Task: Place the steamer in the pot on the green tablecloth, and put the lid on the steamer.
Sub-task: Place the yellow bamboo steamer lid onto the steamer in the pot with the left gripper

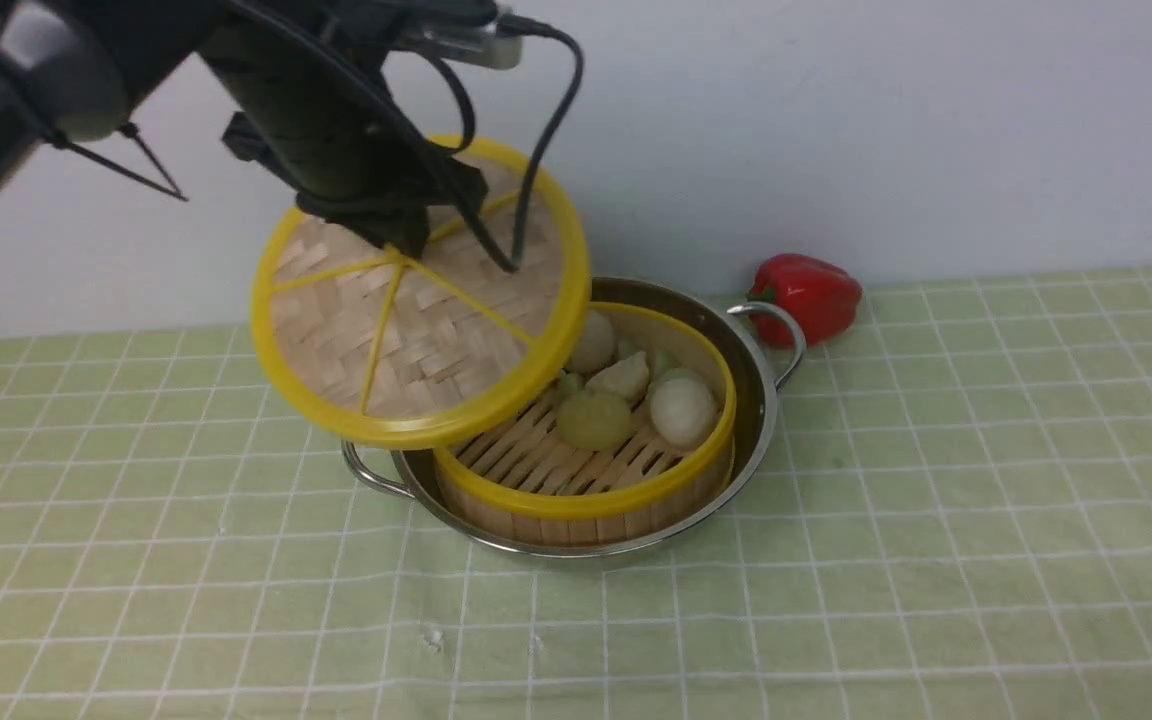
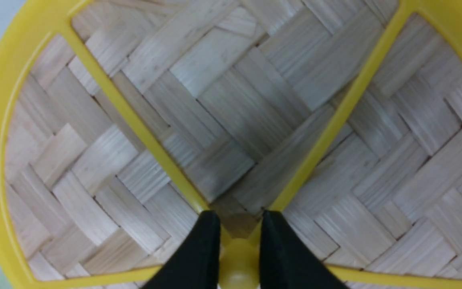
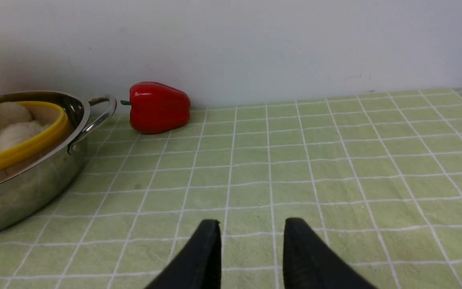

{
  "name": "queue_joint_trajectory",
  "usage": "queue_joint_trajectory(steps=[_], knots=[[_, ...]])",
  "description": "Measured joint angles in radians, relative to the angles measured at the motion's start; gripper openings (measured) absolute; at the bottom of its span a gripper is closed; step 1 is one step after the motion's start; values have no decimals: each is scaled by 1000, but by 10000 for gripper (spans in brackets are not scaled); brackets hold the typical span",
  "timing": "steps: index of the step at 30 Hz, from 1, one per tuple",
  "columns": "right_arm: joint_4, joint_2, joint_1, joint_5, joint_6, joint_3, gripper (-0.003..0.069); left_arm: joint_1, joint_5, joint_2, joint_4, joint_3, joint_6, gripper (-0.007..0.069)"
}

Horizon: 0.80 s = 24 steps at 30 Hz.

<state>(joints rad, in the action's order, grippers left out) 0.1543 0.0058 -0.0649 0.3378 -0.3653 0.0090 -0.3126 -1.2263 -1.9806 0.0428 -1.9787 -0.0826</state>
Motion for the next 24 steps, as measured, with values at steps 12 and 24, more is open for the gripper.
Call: queue_joint_trajectory(steps=[12, 24], knots=[[0, 0, 0, 0, 0, 0, 240, -136, 0, -98, 28, -12, -148, 120], [0, 0, 0, 0, 0, 0, 240, -163, 3, -125, 29, -13, -225, 120]])
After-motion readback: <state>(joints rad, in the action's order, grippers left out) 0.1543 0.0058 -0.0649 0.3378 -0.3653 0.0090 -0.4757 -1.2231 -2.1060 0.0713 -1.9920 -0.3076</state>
